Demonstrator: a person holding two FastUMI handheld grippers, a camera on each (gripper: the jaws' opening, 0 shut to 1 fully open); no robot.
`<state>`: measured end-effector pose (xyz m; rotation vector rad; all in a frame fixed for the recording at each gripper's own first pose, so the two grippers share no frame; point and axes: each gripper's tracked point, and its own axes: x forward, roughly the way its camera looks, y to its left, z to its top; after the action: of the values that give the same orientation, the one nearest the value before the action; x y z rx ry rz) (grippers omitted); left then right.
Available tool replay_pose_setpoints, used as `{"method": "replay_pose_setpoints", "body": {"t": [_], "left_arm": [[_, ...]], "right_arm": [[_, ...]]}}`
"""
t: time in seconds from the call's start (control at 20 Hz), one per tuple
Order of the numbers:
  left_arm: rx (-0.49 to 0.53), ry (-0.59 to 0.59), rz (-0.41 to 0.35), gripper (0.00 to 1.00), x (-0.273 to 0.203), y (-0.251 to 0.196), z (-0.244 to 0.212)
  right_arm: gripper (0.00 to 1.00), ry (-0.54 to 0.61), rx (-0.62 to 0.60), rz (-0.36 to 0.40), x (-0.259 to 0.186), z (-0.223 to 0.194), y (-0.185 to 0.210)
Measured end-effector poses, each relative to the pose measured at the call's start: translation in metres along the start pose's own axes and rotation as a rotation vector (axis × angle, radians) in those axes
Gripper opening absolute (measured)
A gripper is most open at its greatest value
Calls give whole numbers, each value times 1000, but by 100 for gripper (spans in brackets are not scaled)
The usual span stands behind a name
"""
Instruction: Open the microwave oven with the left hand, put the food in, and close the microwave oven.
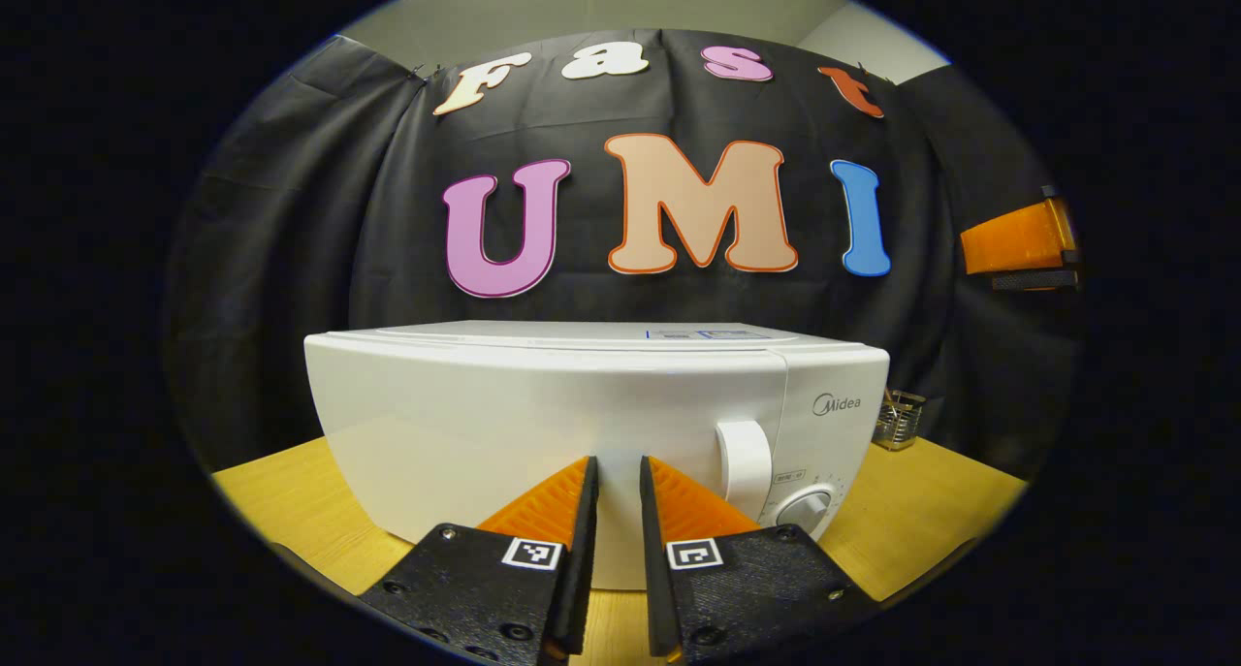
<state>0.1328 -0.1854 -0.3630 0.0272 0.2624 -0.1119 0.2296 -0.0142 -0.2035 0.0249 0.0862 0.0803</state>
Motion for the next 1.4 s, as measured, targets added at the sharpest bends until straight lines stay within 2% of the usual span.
{"method": "replay_pose_setpoints", "body": {"t": [0.2, 0.25, 0.3, 0.35, 0.4, 0.45, 0.6, 0.65, 0.85, 1.0, 1.05, 1.4], "left_arm": [[-32, 9, 24, 32, -11, 10, 12], [-54, 6, 22, 47, -15, 11, 18], [-71, 8, 21, 55, -19, 12, 22], [-75, 11, 21, 72, -24, 13, 27], [-70, 8, 40, 79, -27, 19, 32], [-54, 3, 52, 95, -31, 23, 38], [-6, -22, 67, 96, -45, 28, 55], [-9, -32, 56, 96, -50, 25, 62], [-44, -66, 20, 95, -66, 17, 89], [-36, -97, 60, 95, -72, 27, 112], [-33, -110, 68, 96, -73, 29, 119], [-18, -153, 130, 96, -83, 45, 142]], "right_arm": [[92, -14, 24, -6, -4, 5, -6], [92, -18, 28, -8, -4, 7, -8], [92, -22, 32, -10, -5, 8, -9], [92, -25, 37, -10, -6, 9, -9], [92, -26, 38, -7, -7, 10, -8], [92, -27, 37, -5, -8, 9, -8], [92, -35, 34, 1, -10, 13, -5], [99, -36, 34, 4, -11, 13, -4], [99, -44, 27, 22, -17, 15, 3], [99, -56, 19, 35, -21, 19, 9], [92, -59, 16, 39, -24, 20, 11], [92, -73, 8, 58, -29, 24, 16]]}}
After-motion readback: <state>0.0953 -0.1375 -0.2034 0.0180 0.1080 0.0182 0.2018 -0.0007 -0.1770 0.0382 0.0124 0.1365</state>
